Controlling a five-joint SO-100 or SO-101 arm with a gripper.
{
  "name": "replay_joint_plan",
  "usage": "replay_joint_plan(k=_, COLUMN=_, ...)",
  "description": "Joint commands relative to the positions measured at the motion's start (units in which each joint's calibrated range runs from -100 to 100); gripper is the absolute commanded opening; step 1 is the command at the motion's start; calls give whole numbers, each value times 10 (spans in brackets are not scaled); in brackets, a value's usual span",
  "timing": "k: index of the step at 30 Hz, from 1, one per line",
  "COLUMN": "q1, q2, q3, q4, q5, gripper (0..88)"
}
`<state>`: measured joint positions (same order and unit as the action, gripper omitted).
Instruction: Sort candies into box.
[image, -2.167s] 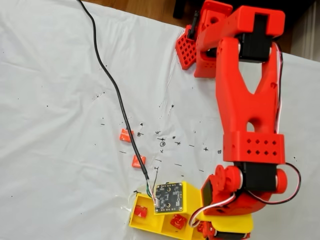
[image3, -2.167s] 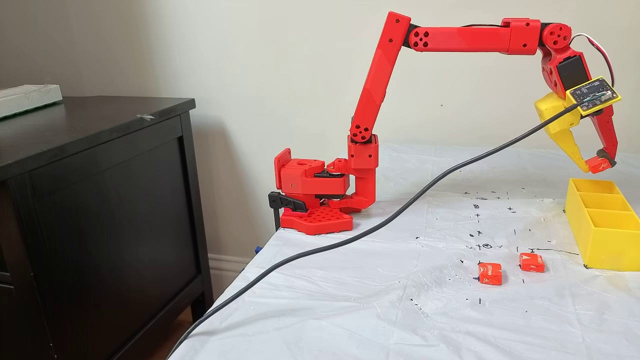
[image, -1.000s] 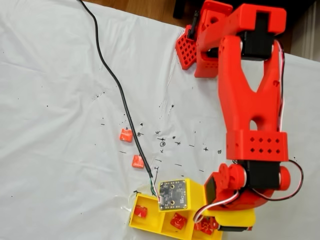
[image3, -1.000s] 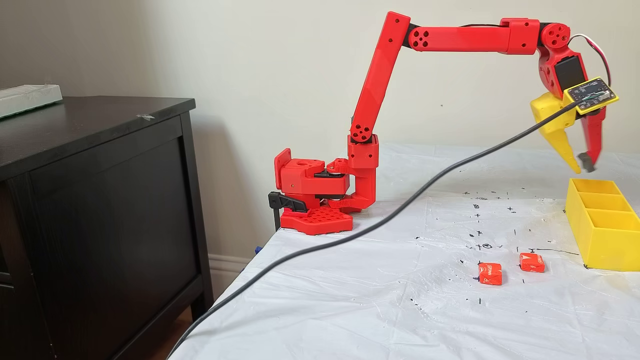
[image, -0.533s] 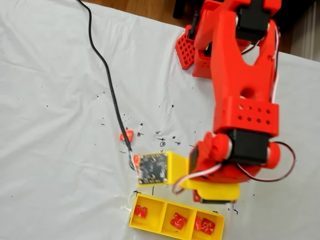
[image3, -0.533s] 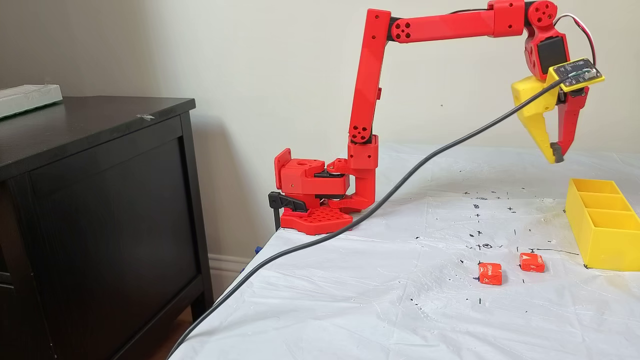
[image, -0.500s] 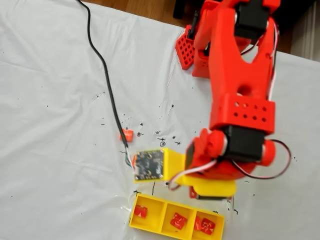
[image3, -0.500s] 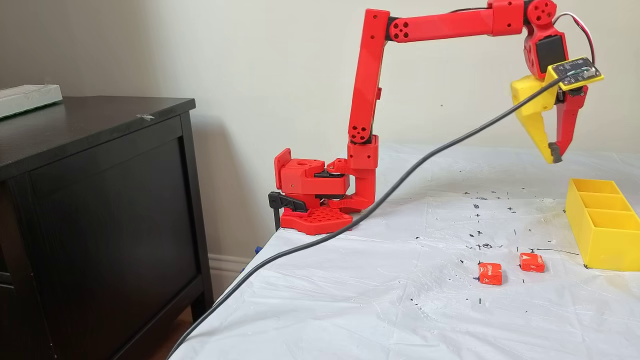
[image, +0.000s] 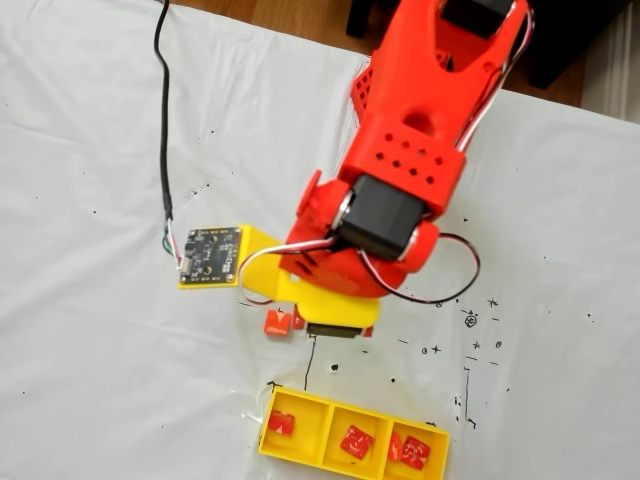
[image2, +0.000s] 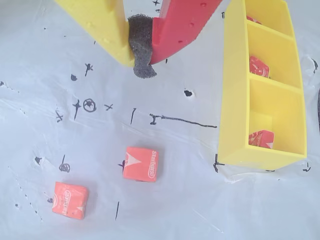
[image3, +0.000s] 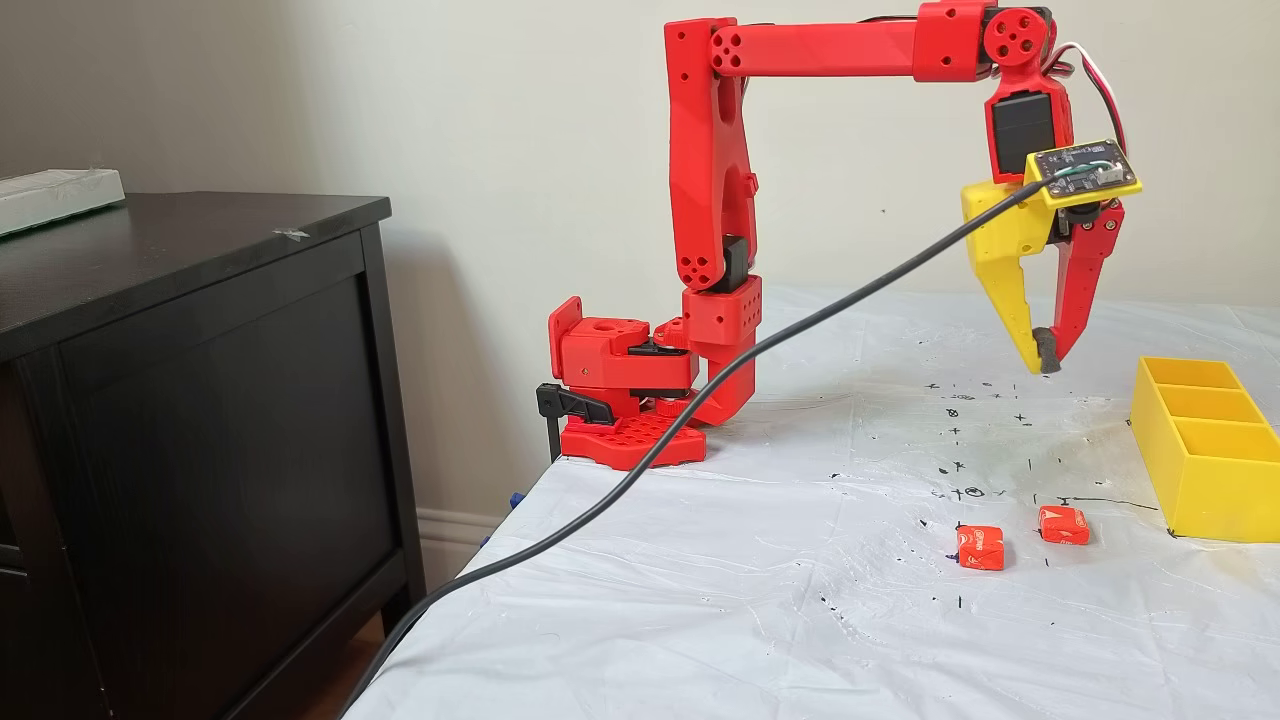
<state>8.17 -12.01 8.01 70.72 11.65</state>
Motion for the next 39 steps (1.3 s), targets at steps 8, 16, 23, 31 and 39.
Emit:
replay_joint_plan(k=8, q1=56, q2=74, q3=-56, q4=22, q5=61, gripper=151)
replay_joint_plan(k=16, q1=75, q2=95, q3=-54, q4=26, q5=87, gripper=302)
replay_joint_plan(k=23, q1=83, q2=126, q3=-59, q4=17, q5=97, gripper=295)
replay_joint_plan(k=31, q1=87, q2=182, q3=-112, q4=5, q5=82, gripper=295)
replay_joint_plan(k=39, q1=89, q2=220, q3=-143, q4=10, q5=80, gripper=289)
